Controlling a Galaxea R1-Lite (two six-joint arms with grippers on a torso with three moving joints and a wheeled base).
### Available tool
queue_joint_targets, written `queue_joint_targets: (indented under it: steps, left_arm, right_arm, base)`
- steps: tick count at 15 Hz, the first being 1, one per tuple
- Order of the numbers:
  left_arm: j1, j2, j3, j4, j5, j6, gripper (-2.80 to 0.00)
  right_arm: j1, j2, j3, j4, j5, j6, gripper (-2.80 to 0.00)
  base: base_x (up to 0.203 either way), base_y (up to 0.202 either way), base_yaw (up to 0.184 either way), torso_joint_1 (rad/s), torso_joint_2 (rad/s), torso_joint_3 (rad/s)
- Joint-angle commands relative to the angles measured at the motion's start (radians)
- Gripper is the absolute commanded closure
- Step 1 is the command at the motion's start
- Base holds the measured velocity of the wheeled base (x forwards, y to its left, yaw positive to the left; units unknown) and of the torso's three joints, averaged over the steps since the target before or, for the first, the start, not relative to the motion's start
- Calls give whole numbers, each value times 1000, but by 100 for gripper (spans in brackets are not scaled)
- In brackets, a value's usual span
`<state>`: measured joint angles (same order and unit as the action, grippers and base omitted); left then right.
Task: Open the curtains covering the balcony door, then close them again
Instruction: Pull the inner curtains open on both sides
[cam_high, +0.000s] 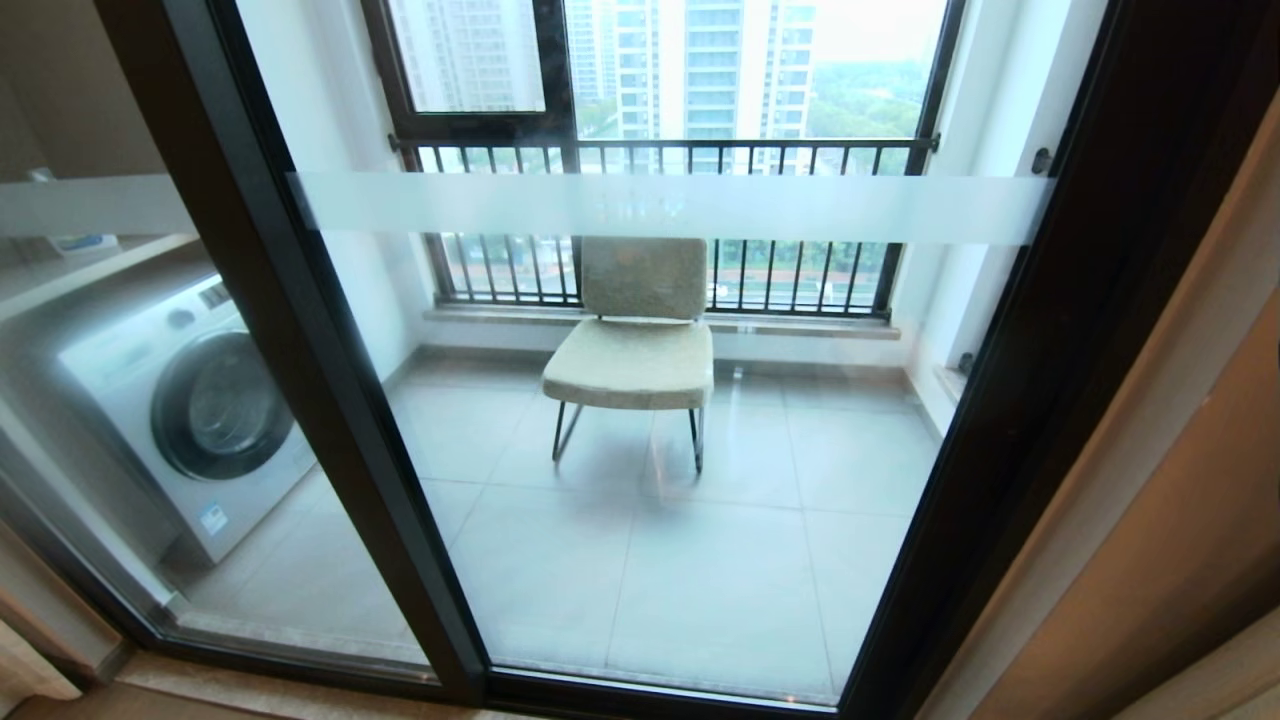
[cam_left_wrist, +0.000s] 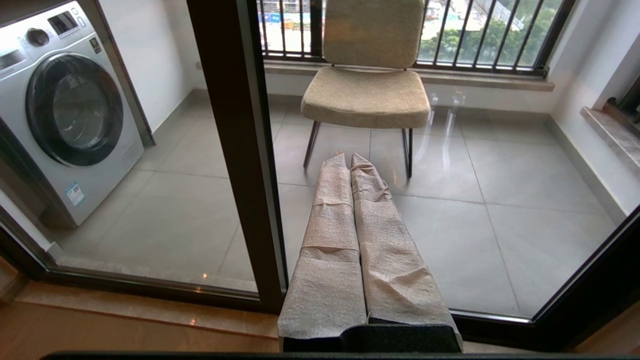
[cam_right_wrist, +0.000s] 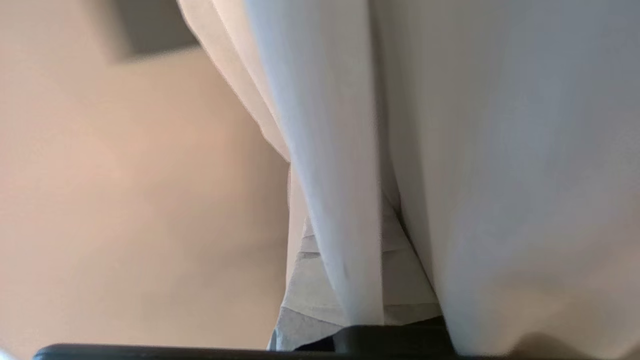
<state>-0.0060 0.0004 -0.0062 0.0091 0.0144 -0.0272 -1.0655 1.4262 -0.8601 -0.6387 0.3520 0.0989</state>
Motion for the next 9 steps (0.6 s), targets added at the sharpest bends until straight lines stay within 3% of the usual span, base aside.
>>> queue_joint_targets:
  steps: [1,4,9]
  left_arm:
    - [0,0,0,0,0,0,0]
    - [0,0,0,0,1,1,0]
    - [0,0,0,0,1,0,0]
  right_arm:
    - [1,-93,90,0,63,1,0]
    - [12,-160,205,-10,171,-3,0]
    - [127,-193,265,-20,191,-6,0]
  base:
    - [0,0,0,0,0,0]
    - [0,0,0,0,0,0]
    - [0,0,0,0,0,0]
